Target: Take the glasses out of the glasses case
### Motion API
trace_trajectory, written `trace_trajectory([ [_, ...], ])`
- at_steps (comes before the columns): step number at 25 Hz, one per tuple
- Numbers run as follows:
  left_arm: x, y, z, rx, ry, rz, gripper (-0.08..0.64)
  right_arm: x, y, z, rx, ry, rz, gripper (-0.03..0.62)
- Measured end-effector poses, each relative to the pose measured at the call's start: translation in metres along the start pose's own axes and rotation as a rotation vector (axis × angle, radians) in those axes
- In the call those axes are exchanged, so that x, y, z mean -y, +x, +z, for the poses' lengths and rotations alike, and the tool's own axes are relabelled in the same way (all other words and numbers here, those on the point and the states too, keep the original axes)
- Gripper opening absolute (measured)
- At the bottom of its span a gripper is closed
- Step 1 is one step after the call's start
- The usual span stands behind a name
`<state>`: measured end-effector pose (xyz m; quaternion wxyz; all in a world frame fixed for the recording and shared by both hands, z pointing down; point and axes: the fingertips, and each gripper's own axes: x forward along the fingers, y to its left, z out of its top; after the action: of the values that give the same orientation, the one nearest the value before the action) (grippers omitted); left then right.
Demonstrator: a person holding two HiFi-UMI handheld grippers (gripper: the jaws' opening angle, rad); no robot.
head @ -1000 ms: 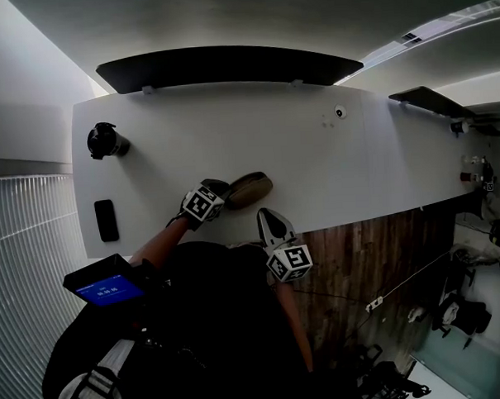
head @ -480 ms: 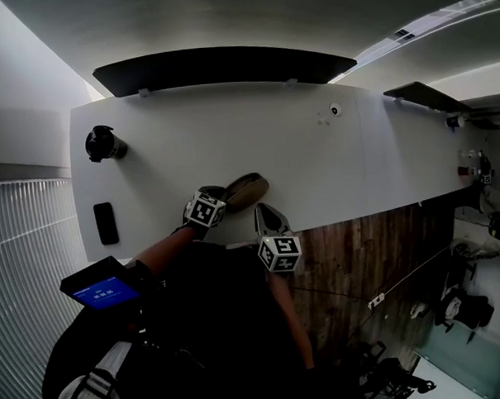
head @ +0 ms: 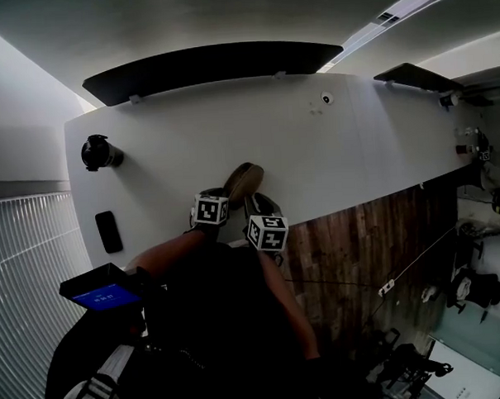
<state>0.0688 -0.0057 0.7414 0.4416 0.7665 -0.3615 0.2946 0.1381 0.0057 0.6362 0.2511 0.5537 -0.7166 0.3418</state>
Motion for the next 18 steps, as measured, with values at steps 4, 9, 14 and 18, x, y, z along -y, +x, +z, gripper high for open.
trace_trajectory([
  [4,-0.002,0.011,-0.006,0.004,0.037,0.035,0.026,0.018,0.009,-0.005,-0.050,0.047,-0.084,0.166],
  [9,0.003,0.011,-0.010,-0.006,0.077,0.076,0.026,0.017,0.024,-0.001,-0.075,0.158,-0.058,0.235],
  [14,0.000,0.017,-0.012,-0.011,0.097,0.079,0.017,0.011,0.038,-0.004,-0.111,0.177,-0.063,0.256],
  [18,0.002,0.014,-0.010,-0.009,0.107,0.075,0.018,0.010,0.042,-0.005,-0.130,0.123,-0.071,0.256],
])
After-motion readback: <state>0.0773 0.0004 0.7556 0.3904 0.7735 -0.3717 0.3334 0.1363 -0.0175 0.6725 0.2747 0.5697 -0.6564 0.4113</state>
